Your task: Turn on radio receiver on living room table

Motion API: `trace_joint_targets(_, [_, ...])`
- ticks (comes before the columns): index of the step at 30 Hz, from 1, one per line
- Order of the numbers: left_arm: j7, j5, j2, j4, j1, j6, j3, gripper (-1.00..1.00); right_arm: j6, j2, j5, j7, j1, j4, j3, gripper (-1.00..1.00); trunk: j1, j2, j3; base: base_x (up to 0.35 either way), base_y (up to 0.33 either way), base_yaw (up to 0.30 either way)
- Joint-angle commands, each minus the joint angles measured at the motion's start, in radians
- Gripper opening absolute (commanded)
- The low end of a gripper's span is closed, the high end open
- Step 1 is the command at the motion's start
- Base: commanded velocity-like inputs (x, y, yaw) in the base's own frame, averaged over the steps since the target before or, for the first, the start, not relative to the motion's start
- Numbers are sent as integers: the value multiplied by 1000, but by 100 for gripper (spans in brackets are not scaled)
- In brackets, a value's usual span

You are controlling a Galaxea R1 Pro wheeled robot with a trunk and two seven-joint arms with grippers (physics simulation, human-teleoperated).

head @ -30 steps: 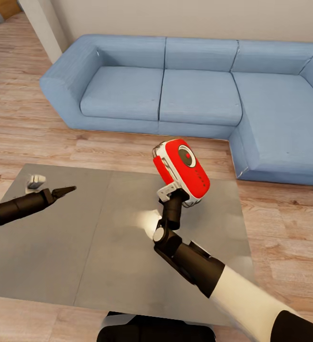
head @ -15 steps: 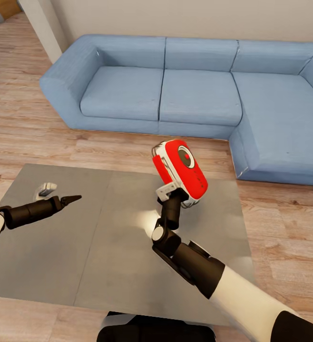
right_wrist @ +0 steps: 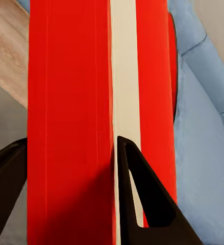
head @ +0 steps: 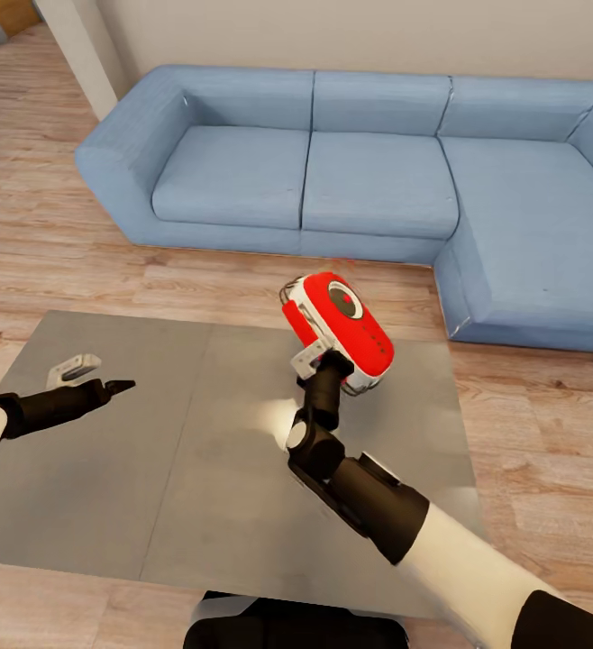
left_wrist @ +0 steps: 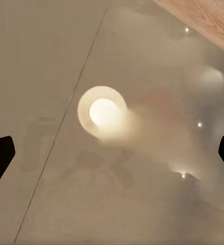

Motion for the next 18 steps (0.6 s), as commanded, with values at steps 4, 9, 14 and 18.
trace_joint_targets(4, [0,1,-1,1,0,0,0,100,126,-1,27,224,0,-128,-115,-100,0,0,0,0,0,0])
trace_joint_targets(9, [-1,1,-1,1,0,0,1,100,149,0,88,271,0,-156,-142,-100,0,0,0,0,0,0])
trace_joint_targets(14, [-2,10,-1,-1,0,3,-1,100,147,2,112,275,0,-159,-143,-100,0,0,0,0,0,0])
trace_joint_targets(18, [-1,13,-1,-2,0,3,-1,100,143,5,190,271,0,-153,-141,-100,0,0,0,0,0,0])
